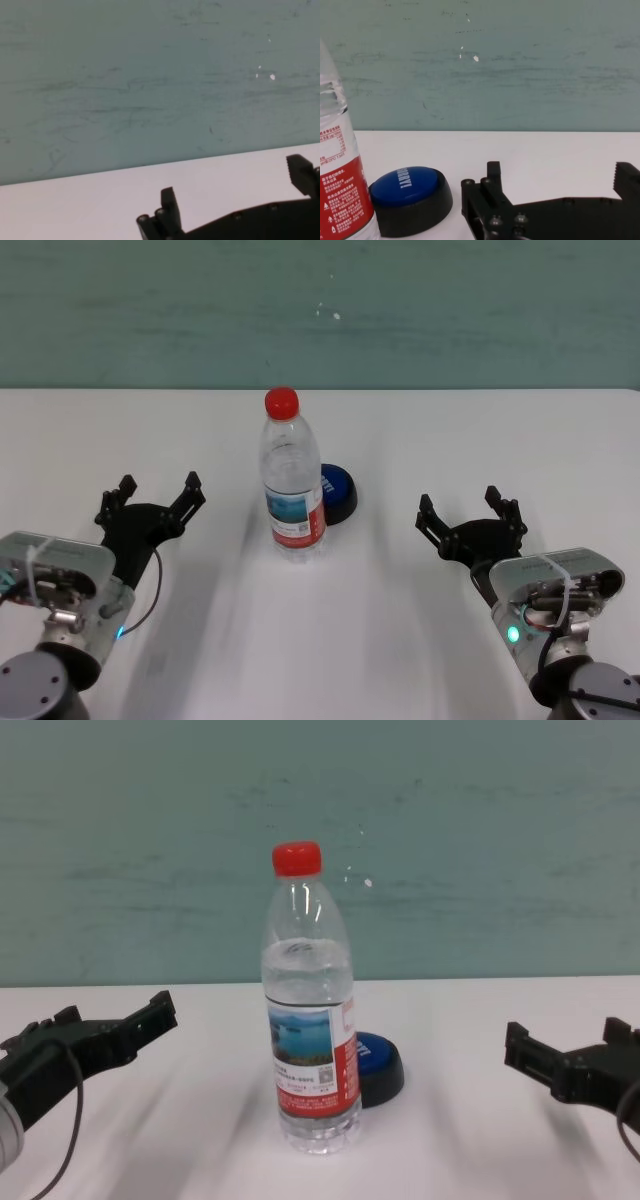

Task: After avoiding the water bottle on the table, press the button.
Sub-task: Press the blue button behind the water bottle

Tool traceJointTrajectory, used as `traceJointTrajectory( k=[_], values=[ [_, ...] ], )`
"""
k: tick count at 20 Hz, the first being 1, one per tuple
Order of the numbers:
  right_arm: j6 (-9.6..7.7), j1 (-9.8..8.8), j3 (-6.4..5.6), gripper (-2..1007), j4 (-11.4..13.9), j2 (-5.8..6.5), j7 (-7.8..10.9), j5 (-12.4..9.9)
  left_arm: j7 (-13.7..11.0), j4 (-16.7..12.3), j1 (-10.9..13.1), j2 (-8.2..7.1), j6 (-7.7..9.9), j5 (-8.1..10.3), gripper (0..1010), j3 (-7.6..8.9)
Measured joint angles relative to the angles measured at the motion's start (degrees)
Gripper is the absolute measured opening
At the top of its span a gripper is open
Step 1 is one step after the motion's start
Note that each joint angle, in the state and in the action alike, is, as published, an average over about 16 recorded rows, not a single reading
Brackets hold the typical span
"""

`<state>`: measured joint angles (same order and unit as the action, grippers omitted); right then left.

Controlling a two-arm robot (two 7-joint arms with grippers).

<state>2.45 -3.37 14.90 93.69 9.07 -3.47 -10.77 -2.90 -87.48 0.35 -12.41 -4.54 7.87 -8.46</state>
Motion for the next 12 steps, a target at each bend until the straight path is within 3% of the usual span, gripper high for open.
traceJointTrajectory(
  k=[12],
  values=[
    [0.0,0.0,0.0,1004,0.0,0.0,0.0,0.0,0.0,0.0,0.0,0.0,0.0,0.0,1010,0.0]
  ],
)
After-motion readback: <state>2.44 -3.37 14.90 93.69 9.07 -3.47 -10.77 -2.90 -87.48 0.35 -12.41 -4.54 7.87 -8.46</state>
